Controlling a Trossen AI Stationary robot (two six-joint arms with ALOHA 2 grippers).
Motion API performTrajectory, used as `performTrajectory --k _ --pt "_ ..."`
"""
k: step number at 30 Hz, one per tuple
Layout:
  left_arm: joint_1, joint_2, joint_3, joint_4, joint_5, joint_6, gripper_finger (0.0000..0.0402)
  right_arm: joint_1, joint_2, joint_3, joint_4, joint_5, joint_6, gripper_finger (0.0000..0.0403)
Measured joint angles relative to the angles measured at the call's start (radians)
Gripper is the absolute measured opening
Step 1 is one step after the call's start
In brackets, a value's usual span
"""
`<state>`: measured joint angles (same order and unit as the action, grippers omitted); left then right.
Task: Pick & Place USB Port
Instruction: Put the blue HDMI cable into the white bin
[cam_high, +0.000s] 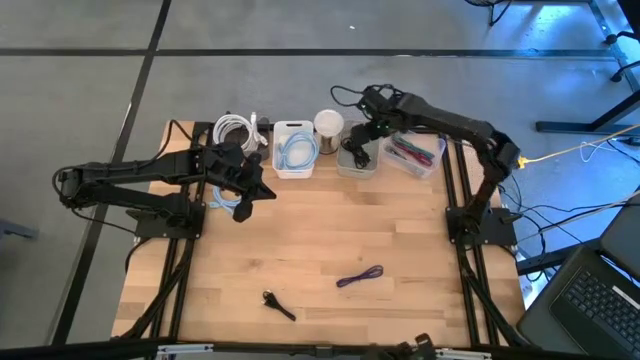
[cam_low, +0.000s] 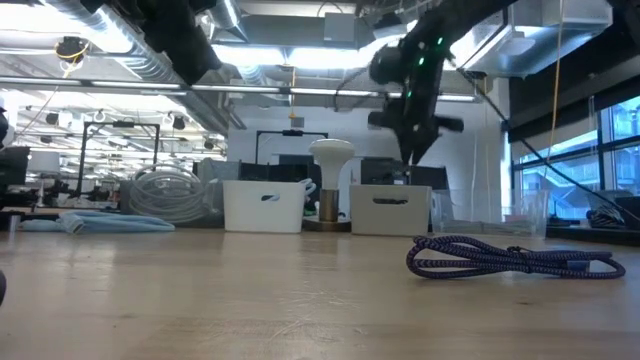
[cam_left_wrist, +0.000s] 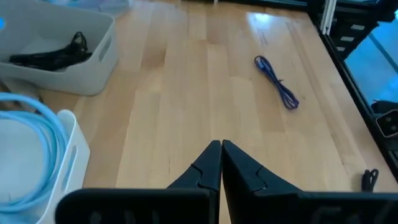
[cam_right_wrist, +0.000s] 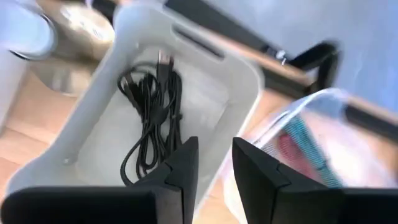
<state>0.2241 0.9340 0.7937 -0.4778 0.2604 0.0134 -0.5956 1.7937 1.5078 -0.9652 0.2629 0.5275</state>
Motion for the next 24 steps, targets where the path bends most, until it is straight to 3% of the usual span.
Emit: performTrajectory --k 4,10,18,24 --pt "0.000 0.000 0.000 -0.011 -0.031 -0.001 0.0004 0.017 -0.103 0.000 -0.012 0.051 -0.030 0.0101" --pt "0.000 0.000 0.000 -0.120 -0.247 -0.074 0.0022 0.074 -0.285 0.000 -0.098 0.059 -0.075 0.0101" --pt "0.000 0.035 0.000 -0.293 -0.377 -0.238 0.0119 0.207 -0.487 0.000 -0.167 0.060 -0.011 0.0101" --pt "0.011 0.150 0.000 -0.446 -0.475 -0.277 0.0182 0.303 -0.534 0.000 -0.162 0.060 0.019 0.0101"
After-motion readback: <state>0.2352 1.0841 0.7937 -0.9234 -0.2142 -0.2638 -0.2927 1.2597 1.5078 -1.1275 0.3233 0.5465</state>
